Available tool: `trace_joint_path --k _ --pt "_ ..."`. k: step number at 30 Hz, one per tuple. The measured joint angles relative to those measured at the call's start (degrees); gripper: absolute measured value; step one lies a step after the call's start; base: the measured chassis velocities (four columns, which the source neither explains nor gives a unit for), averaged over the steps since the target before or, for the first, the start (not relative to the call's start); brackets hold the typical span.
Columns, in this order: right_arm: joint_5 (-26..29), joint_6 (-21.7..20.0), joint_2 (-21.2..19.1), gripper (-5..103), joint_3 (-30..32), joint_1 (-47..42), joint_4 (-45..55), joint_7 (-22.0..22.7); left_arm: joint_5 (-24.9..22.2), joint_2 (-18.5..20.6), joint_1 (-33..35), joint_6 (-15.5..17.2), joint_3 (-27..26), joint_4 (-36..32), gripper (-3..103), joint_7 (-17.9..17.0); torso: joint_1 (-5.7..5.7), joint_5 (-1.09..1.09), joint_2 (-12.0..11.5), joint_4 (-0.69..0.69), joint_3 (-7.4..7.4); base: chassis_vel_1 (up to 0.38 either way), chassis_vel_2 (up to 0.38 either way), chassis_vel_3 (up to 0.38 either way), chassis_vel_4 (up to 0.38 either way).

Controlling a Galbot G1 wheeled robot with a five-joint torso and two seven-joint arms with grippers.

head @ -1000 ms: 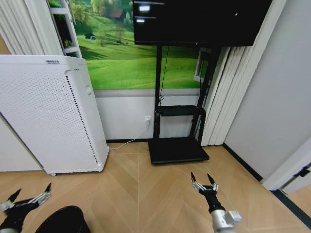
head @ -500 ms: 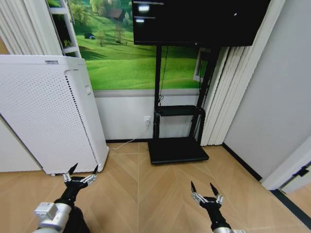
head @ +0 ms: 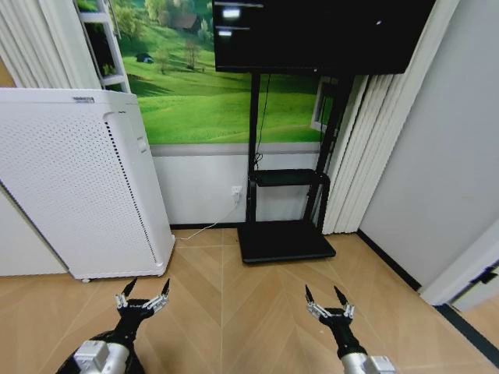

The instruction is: Pick up the trash bin and place the garbage on the floor into it.

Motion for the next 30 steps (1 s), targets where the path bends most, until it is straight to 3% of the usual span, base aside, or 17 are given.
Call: trace_joint_path --k 21,30 --pt "-0.05 -0.03 -0.11 100 0.13 0.08 -0.07 0.12 -0.02 -0.05 0.10 0.31 -0.25 -0.04 100 -0.08 0.15 -0.01 0.34 -0.01 0.18 0.000 0.000 0.000 0.000" --pt "-0.06 -0.03 -0.09 100 0.13 0.07 -0.08 0.12 -0.06 -0.03 0.09 0.32 -0.28 -0.04 100 -0.09 0.56 -0.01 2.16 -0.01 1.59 0.000 0.000 0.000 0.000"
